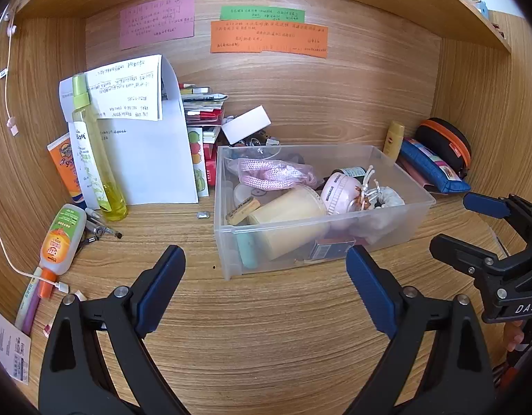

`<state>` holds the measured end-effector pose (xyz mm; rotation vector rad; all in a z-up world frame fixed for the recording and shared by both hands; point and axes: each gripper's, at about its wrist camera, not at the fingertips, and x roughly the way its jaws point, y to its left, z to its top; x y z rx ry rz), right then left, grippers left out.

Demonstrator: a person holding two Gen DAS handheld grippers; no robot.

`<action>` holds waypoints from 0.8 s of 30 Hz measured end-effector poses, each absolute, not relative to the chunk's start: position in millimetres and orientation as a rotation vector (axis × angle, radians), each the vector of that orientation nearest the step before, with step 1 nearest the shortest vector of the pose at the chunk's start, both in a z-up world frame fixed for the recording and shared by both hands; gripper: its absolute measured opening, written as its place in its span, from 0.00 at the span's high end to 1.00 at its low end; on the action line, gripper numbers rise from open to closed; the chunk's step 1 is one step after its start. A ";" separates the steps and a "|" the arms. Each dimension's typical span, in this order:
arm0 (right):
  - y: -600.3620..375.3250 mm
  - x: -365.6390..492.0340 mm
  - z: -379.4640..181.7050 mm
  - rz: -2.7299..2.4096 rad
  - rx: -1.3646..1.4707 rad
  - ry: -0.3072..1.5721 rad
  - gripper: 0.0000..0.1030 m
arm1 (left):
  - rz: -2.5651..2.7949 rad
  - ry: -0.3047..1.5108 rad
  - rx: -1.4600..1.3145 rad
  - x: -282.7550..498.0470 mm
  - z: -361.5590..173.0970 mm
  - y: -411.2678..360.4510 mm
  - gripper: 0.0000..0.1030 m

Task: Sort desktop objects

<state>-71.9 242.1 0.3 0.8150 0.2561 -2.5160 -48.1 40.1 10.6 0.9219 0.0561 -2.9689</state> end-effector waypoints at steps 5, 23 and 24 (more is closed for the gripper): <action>243.3 -74.6 0.1 -2.519 0.821 0.250 0.03 | -2.959 0.058 0.922 -47.6 11.0 39.6 0.07; 256.1 -79.4 -0.7 -2.516 0.872 0.153 0.03 | -2.950 0.086 0.920 -45.9 9.4 33.8 0.05; 256.5 -79.2 -0.7 -2.516 0.872 0.149 0.03 | -2.954 0.086 0.914 -45.2 10.1 33.3 0.04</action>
